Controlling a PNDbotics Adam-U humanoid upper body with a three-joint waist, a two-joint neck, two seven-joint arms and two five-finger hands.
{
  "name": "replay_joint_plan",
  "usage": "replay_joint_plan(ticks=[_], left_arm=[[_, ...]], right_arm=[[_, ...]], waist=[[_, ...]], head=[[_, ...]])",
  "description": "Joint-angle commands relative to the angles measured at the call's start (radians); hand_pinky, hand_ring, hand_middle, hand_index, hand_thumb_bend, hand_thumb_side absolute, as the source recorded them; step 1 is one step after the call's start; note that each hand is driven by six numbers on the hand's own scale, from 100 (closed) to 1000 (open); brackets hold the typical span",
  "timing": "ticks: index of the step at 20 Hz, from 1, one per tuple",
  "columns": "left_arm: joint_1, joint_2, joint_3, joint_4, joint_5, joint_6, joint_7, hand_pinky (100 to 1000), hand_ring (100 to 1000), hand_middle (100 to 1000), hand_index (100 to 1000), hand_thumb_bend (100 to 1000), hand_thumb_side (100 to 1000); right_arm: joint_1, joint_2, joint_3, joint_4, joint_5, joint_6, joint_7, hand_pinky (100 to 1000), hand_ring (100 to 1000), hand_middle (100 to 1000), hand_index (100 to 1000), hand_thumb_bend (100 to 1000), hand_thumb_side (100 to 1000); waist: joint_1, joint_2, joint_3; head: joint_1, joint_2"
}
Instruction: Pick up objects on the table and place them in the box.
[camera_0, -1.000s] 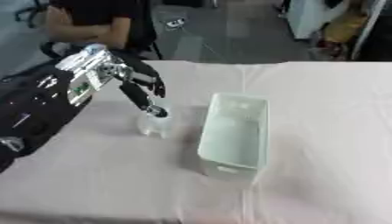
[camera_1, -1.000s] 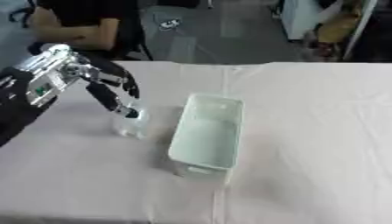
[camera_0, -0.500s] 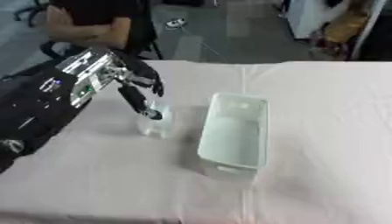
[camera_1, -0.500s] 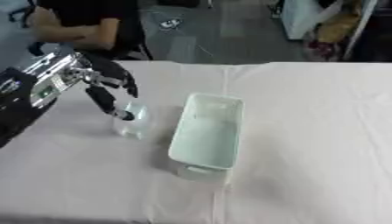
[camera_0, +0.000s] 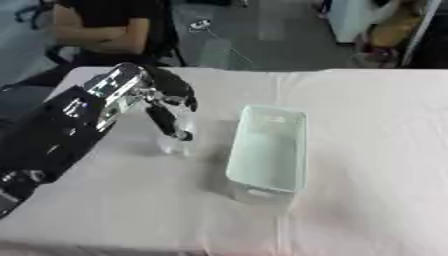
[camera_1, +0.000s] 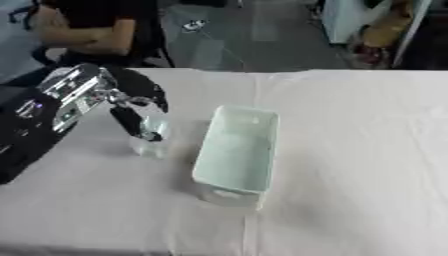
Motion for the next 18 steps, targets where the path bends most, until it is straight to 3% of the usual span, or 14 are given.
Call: replay_joint_plan(ticks=[1,18], left_arm=[[-0.022,-0.005,0.005,0.029,-0.033,-0.015,0.002,845,809,767,867,994,788],[-0.017,-0.039,0.035,0.168,-0.088,-0.009,-0.026,846,812,771,875,1000,746]], right_arm=[[-0.019,-0.024,-0.005,-0.015,-0.003,-0.002,-0.001,895,921,917,942,100,644],[-0.016,-0.024,-0.004,-0.015,-0.002,-0.003,0.002,894,920,914,941,100,643]], waist=[[-0.004,-0.005,0.002],[-0.006,-0.001,0.008]], head=[[-0.002,-0.003],[0.000,0.001]])
